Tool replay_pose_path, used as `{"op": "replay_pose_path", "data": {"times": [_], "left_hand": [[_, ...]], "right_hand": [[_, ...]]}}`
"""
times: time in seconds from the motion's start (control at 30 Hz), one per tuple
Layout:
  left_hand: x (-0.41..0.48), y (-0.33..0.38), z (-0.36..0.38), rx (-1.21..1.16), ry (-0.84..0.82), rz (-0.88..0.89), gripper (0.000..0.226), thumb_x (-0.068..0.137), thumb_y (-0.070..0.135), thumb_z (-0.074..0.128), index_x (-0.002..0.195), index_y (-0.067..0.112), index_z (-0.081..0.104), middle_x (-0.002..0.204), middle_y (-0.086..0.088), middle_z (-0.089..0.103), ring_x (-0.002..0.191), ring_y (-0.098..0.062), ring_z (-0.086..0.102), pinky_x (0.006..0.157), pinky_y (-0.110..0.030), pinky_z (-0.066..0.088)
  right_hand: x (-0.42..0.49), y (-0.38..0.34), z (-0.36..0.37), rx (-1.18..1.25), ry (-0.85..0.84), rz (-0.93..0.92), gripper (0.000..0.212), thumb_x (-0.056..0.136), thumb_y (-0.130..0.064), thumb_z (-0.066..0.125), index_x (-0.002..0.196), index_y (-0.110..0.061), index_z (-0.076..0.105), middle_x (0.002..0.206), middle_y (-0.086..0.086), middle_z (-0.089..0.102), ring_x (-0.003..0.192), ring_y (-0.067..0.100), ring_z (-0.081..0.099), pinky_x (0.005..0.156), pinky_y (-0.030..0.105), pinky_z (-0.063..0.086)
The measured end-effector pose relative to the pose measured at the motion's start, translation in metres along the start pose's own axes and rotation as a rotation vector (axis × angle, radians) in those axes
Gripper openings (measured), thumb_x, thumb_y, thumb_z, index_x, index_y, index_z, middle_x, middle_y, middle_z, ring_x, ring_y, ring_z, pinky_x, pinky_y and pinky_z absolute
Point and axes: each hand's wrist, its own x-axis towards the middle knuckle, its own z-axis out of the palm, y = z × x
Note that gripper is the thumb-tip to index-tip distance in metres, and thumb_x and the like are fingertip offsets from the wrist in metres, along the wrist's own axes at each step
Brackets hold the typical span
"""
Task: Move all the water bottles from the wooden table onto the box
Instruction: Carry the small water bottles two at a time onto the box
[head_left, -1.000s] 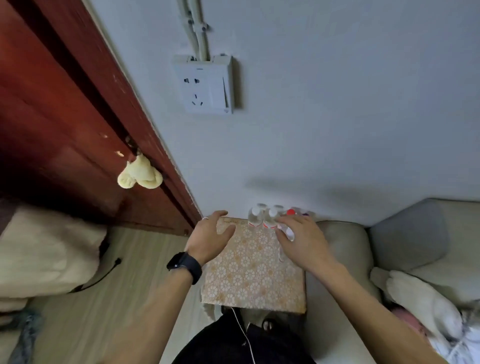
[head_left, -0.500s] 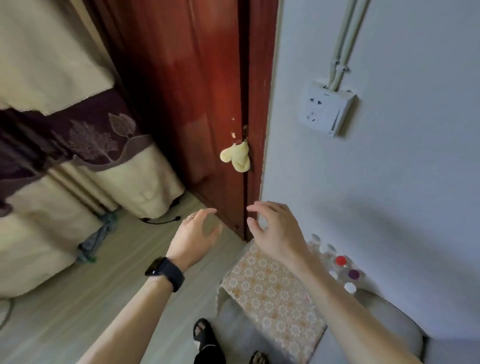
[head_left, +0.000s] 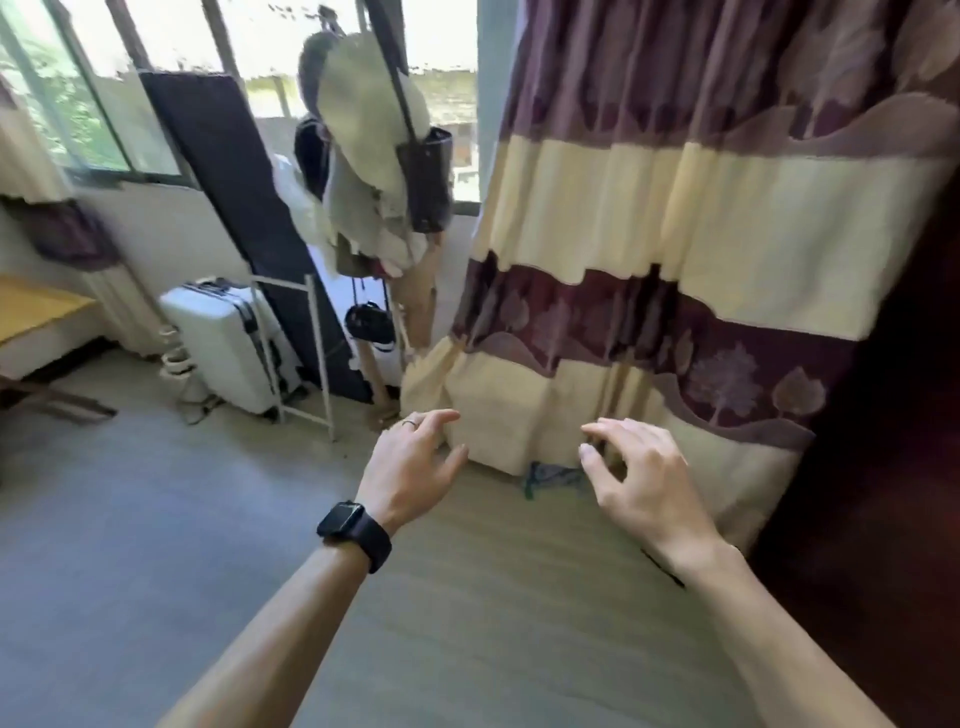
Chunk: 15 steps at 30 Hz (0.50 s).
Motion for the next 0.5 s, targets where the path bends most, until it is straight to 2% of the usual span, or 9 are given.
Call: {"op": "replay_pose_path", "data": {"times": [0.17,0.27,0.5], "left_hand": [[-0.007,-0.155,-0.124,0.15,0.196,-0.22,0.06,0.083,0.056,0.045,0.132,0.026,0.06,0.122,0.0,0.067,0.121,-0.024,0.057,0.103,-0.043,0.045],[-0.019,-0.233,-0.19,0.254,0.289,-0.344,0.053,0.086,0.053,0.051,0.132,0.028,0.059,0.124,0.0,0.066,0.123,-0.023,0.056,0.104,-0.045,0.043],[-0.048,-0.35,-0.317,0.427,0.404,-0.58,0.05,0.088,0.051,0.055,0.134,0.031,0.057,0.129,0.001,0.064,0.127,-0.023,0.053,0.106,-0.046,0.04]], "right_hand": [[0.086,-0.147,0.103,0.062,-0.092,-0.247,0.032,0.094,-0.041,0.062,0.122,-0.026,0.07,0.126,-0.006,0.068,0.128,0.019,0.05,0.111,0.036,0.038],[0.123,-0.235,0.162,0.101,-0.179,-0.392,0.037,0.095,-0.042,0.06,0.128,-0.028,0.066,0.132,-0.006,0.064,0.131,0.019,0.045,0.114,0.034,0.034],[0.172,-0.406,0.266,0.235,-0.274,-0.618,0.04,0.094,-0.045,0.06,0.132,-0.032,0.063,0.133,-0.006,0.063,0.133,0.021,0.044,0.113,0.034,0.034]]}}
